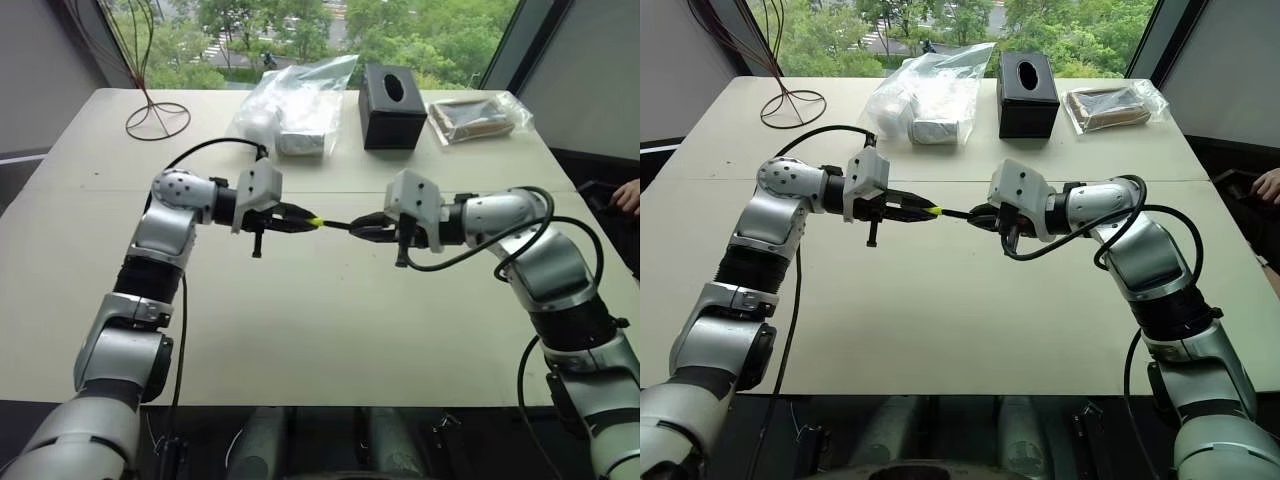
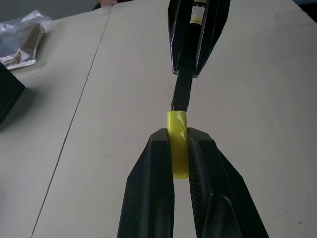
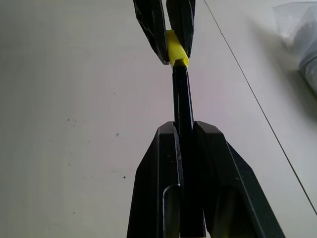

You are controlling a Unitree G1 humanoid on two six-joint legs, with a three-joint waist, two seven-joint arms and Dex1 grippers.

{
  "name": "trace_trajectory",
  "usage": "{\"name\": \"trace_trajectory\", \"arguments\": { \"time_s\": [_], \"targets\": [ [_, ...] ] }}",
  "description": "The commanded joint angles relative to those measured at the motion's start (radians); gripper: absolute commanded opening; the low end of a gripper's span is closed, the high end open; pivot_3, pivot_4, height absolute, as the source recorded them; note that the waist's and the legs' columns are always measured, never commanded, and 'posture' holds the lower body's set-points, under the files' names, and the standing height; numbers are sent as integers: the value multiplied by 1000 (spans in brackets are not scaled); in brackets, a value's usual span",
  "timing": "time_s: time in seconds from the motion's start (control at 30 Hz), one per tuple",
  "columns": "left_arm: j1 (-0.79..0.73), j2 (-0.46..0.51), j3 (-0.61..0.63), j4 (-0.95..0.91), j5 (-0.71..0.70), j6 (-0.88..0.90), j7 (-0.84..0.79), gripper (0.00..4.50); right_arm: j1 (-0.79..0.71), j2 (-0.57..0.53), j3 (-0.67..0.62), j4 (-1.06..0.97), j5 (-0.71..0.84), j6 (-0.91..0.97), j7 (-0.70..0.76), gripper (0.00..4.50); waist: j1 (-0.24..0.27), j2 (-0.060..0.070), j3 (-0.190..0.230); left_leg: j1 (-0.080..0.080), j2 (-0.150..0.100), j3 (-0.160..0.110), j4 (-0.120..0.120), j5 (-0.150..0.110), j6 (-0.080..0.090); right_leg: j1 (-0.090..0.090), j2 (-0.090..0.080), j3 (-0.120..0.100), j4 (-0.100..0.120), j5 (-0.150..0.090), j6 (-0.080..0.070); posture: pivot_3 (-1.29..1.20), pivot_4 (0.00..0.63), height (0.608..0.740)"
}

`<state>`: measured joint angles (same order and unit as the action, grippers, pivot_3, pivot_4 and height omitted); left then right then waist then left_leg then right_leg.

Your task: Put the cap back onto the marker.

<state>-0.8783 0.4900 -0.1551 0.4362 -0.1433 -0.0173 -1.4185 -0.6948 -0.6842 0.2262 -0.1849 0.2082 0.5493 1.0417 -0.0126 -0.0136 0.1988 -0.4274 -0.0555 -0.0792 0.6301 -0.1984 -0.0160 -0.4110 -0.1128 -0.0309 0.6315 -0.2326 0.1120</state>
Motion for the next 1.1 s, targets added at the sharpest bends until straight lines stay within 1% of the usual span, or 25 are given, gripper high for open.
{"name": "trace_trajectory", "arguments": {
  "time_s": [0.03, 0.1, 0.17, 0.33, 0.53, 0.63, 0.77, 0.83, 0.97, 1.1],
  "targets": [
    [-40, -15, -40, 18, 26, -101, -16, 19, -47, 11, 9, -12, -16, -44, 6, 0, 0, 0, 0, 0, 0, 0, 0, 0, 0, 0, 0, 0, 0, 0, 0, 0, 150, 740],
    [-50, -15, -60, 58, 56, -161, -16, 19, -55, 10, 18, -5, -40, -69, 3, 0, 0, 0, 0, 0, 0, 0, 0, 0, 0, 0, 0, 0, 0, 0, 0, 0, 150, 740],
    [-57, -21, -69, 86, 58, -174, -28, 19, -64, 10, 28, 5, -72, -103, -6, 0, 0, 0, 0, 0, 0, 0, 0, 0, 0, 0, 0, 0, 0, 0, 0, 0, 150, 740],
    [-69, -55, -45, 70, -27, -5, -72, 19, -79, 32, 33, 18, -118, -157, -33, 0, -2, 0, 0, 0, 0, 0, 0, 0, 0, 0, 0, 0, 0, 0, 0, 0, 150, 740],
    [-63, -69, -47, 54, -16, 16, -75, 19, -79, 62, 26, -16, -124, -144, -36, 0, -2, 0, 0, 0, 0, 0, 0, 0, 0, 0, 1, 0, 0, 0, 0, 0, 150, 740],
    [-62, -77, -62, 46, 5, -26, -69, 19, -79, 71, 31, -31, -121, -127, -30, 0, -1, 0, 0, 0, 0, 0, 0, 0, 0, 0, 0, 0, 0, 0, 0, 0, 150, 740],
    [-66, -72, -91, 74, 86, -178, -33, 19, -72, 72, 33, -43, -114, -94, -18, 0, 0, 0, 0, 0, 0, 0, 0, 0, 0, 0, 0, 0, 0, 0, 0, 0, 150, 740],
    [-67, -75, -96, 92, 107, -223, -23, 19, -72, 75, 31, -43, -111, -83, -18, 0, 0, 0, 0, 0, 0, 0, 0, 0, 0, 0, 0, 0, 0, 0, 0, 0, 150, 740],
    [-62, -97, -89, 92, 113, -235, -2, 19, -73, 85, 25, -46, -103, -63, -21, 0, 0, 0, 0, 0, 0, 0, 0, 0, 0, 0, 0, 0, 0, 0, 0, 0, 150, 740],
    [-46, -121, -85, 74, 88, -195, -14, 19, -84, 99, 22, -48, -98, -54, -24, 0, -1, 0, 0, 0, 0, 0, 0, 0, 0, 0, 1, 0, 0, 0, 0, 0, 150, 740]
  ]
}}
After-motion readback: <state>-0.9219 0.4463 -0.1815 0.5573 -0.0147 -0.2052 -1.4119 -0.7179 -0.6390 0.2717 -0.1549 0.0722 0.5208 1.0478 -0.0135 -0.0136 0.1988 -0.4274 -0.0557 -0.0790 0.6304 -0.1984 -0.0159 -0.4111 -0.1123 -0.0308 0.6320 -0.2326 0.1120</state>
